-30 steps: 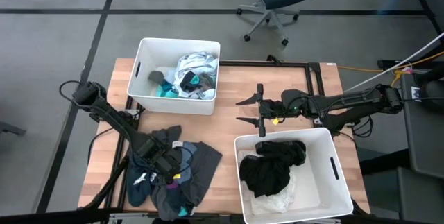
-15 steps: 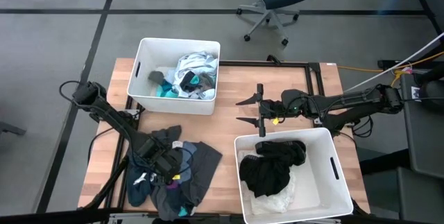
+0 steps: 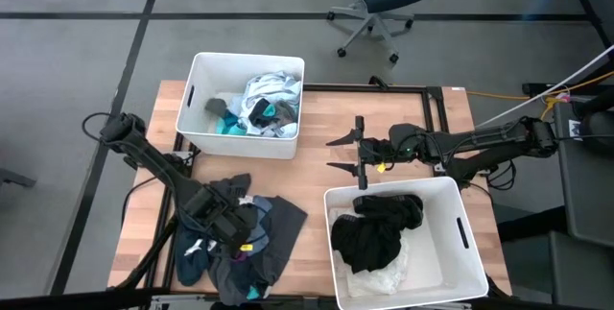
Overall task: Sort clothes
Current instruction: Put the blue socks into the top white laundry bin
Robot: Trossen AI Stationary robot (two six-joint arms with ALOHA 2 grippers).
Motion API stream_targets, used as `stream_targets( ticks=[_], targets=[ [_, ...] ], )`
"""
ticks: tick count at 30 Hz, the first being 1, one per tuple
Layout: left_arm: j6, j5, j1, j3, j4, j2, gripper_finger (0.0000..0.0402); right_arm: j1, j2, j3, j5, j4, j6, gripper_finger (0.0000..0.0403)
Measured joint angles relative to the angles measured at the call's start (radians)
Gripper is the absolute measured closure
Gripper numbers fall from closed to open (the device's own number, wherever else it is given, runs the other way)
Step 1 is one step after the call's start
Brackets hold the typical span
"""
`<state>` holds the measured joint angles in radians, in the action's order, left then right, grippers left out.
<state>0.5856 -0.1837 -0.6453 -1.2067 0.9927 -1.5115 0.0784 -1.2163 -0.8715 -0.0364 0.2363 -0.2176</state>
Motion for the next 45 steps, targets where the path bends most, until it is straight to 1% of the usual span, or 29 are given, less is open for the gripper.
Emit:
stream_targets(
  ticks=[3, 7, 14, 21, 28, 35, 39, 45],
  targets=[
    [-0.037, -0.042, 0.000, -0.038, 0.014, 0.000, 0.0389, 0.000, 0.000, 0.000, 0.000, 0.000, 0.000, 0.0170],
    [-0.090, -0.124, 0.000, -0.089, 0.029, 0.000, 0.0384, 0.000, 0.000, 0.000, -0.001, 0.000, 0.000, 0.0170],
    [-0.177, -0.315, 0.015, -0.161, 0.047, 0.027, 0.0386, 0.000, 0.000, 0.000, -0.003, 0.000, 0.000, 0.0170],
    [-0.251, -0.559, 0.041, -0.172, 0.046, 0.112, 0.0381, 0.000, 0.000, 0.000, -0.004, -0.001, 0.000, 0.0170],
    [-0.313, -0.878, 0.073, -0.172, 0.045, 0.201, 0.0385, 0.000, 0.000, 0.000, -0.004, -0.001, 0.000, 0.0170],
    [-0.366, -1.132, 0.124, -0.172, 0.045, 0.282, 0.0379, 0.000, 0.000, 0.000, -0.003, -0.001, 0.000, 0.0170],
    [-0.413, -1.210, 0.181, -0.172, 0.047, 0.324, 0.0381, 0.000, 0.000, 0.000, -0.002, -0.001, 0.000, 0.0170],
    [-0.463, -1.220, 0.303, -0.172, 0.067, 0.375, 0.0382, 0.000, 0.000, 0.000, 0.002, -0.001, 0.000, 0.0170]
  ],
)
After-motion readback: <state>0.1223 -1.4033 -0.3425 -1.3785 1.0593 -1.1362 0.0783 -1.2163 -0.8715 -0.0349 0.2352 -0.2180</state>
